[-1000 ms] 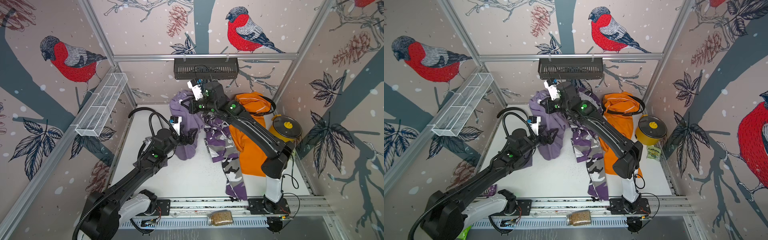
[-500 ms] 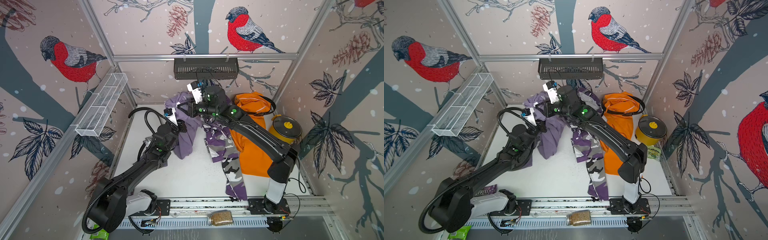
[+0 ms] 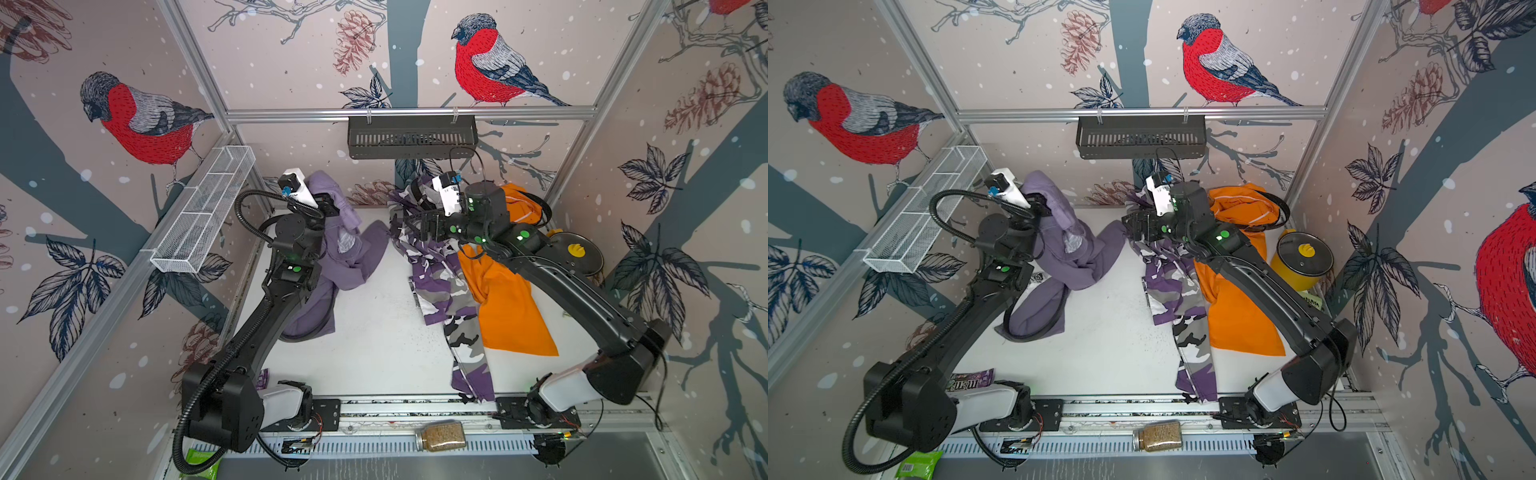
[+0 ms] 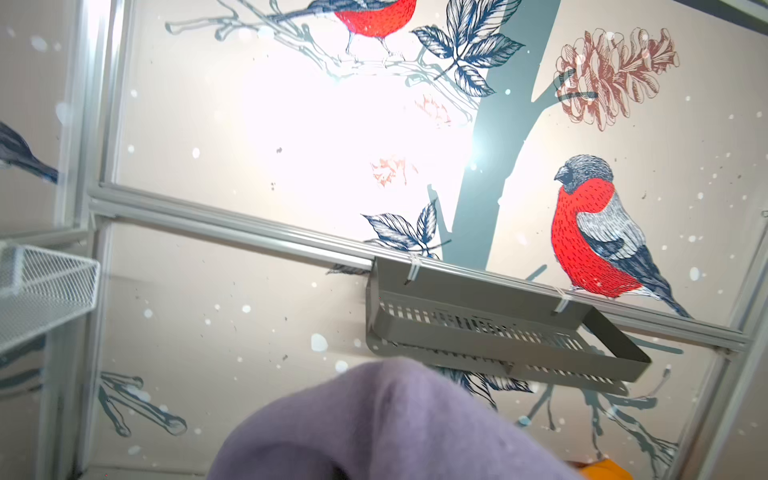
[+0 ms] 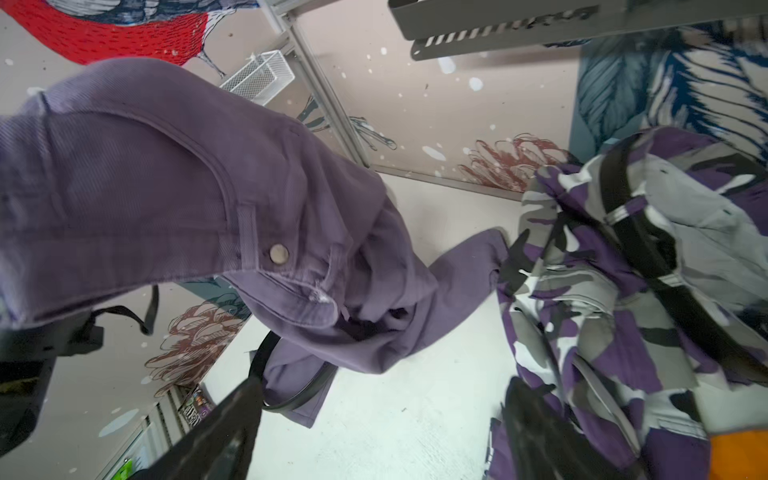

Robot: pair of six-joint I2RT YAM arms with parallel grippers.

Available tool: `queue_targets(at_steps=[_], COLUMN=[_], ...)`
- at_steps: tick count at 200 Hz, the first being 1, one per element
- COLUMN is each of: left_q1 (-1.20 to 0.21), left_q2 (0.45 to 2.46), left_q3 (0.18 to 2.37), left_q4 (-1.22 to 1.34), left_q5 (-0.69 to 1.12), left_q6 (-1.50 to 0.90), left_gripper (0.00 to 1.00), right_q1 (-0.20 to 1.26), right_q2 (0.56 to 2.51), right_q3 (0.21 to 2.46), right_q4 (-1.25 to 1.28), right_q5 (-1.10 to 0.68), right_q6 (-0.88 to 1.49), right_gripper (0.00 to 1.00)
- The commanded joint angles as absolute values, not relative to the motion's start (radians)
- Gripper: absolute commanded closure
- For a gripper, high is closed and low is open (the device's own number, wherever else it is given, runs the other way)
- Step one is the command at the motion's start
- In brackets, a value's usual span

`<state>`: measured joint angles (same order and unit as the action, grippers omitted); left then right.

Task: Remove the belt from the trousers
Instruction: Place the trousers at the corner of the board.

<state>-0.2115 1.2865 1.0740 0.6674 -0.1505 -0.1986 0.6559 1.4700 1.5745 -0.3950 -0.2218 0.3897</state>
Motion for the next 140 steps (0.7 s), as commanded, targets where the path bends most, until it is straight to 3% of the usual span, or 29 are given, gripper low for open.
queue_targets(at_steps=[1, 49, 140], left_q1=[-0.161, -0.11, -0.087], left_q2=[1.366, 1.541, 1.628], left_q3=[1.163, 1.319, 1.767], left_q4=[0.711, 0.721, 0.607], left_q5=[-0.181, -0.263, -0.322], left_q6=[-0.16, -0.054, 0.192], left_gripper=[1.0, 1.0, 1.0], right_q1=[0.616, 0.562, 0.497], right_q2=[1.41, 1.355, 1.348], right_q3=[1.509, 1.44, 1.417], right_q4=[-0.378, -0.396, -0.399], right_q5=[-0.192, -0.196, -0.227], right_q6=[0.393, 0.39, 0.377], right_gripper=[0.08, 0.07, 0.06])
